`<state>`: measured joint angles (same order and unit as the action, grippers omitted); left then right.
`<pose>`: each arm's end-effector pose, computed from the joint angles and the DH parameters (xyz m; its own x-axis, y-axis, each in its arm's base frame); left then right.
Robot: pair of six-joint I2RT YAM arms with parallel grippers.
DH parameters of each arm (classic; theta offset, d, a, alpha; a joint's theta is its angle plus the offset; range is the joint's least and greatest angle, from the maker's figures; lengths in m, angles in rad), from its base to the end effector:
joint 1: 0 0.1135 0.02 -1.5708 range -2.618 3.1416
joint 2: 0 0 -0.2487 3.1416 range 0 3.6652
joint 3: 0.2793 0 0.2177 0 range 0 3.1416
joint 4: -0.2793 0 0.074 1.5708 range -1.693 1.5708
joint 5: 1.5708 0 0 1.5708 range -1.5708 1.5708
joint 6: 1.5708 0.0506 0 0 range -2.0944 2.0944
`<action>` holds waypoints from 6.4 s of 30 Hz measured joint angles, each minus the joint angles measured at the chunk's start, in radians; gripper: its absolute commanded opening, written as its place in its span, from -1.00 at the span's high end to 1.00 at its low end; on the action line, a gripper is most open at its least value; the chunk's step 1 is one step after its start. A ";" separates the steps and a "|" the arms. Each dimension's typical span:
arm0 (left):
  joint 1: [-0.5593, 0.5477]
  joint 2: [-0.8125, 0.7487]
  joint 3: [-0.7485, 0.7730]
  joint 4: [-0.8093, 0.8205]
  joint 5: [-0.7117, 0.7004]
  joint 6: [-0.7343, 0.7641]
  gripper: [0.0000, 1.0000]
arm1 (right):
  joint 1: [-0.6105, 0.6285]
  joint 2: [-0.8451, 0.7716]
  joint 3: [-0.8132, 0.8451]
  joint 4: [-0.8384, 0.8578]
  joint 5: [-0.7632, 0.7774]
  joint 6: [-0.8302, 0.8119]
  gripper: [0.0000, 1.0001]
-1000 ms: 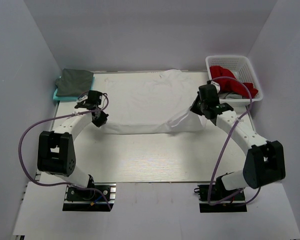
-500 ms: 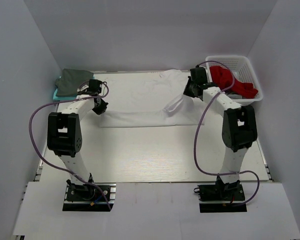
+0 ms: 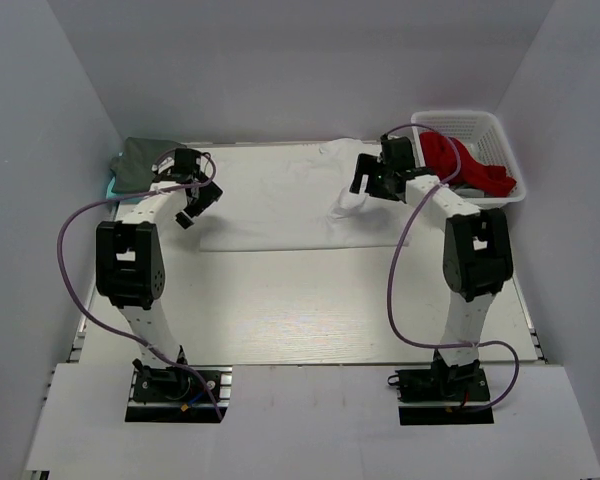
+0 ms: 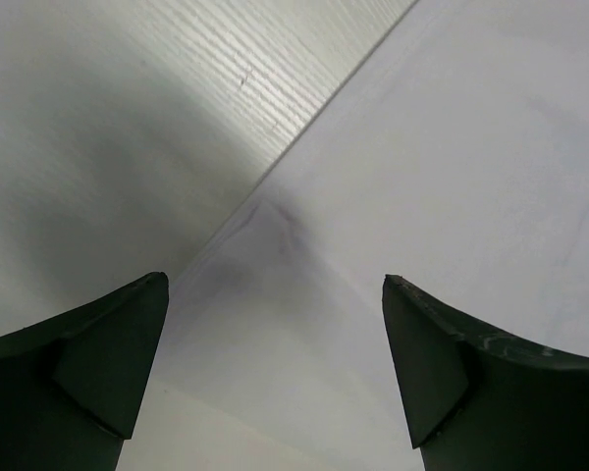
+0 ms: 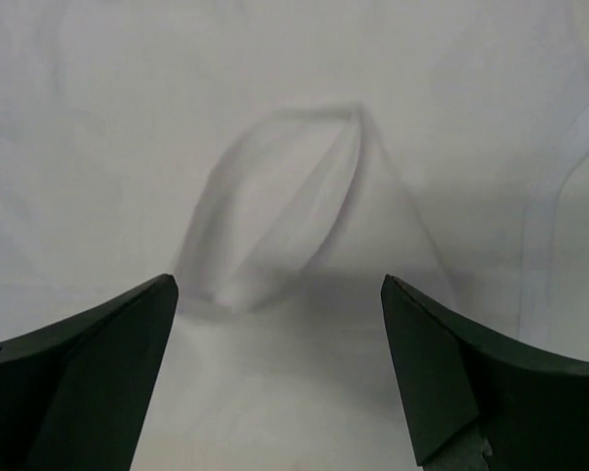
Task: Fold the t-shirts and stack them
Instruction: Fold the flattened tshirt in 1/3 of the way, then grap the side of the flattened tshirt furthest away from the robot with both arms
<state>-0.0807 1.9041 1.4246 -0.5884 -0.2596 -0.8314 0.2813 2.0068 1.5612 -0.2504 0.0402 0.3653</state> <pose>0.3738 -0.0172 0.1975 -0.5550 -0.6716 -0.4909 -0.6759 0.7081 -0.2046 0.4188 0.1189 0.2230 -0.6638 0.1797 -0.7260 -0.0114 0.9682 0.2501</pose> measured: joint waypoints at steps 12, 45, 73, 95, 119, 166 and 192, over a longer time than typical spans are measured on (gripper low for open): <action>-0.016 -0.142 -0.163 0.069 0.126 0.076 -1.00 | 0.034 -0.052 -0.199 0.093 -0.306 0.002 -0.81; -0.016 -0.043 -0.232 0.232 0.346 0.187 -1.00 | -0.038 -0.118 -0.372 0.077 0.026 0.035 -0.81; -0.034 -0.800 -0.723 0.111 0.327 0.122 -1.00 | -0.031 -0.939 -0.926 -0.032 -0.193 0.090 -0.81; -0.019 -0.724 -0.669 0.066 0.267 0.091 -1.00 | 0.160 -0.275 -0.594 0.295 -0.555 0.031 -0.81; -0.019 -0.398 -0.324 0.073 0.085 0.135 -1.00 | 0.148 -0.209 -0.264 0.115 -0.364 -0.015 -0.81; 0.022 0.398 0.392 0.065 0.062 0.211 1.00 | -0.025 0.582 0.589 0.153 0.102 -0.249 1.00; 0.005 0.023 -0.034 0.253 0.147 0.313 1.00 | 0.018 -0.042 -0.145 0.416 0.009 -0.266 1.00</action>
<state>-0.0753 1.9270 1.3907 -0.3351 -0.1123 -0.5186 0.2989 1.9652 1.4158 0.1658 0.0494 0.0994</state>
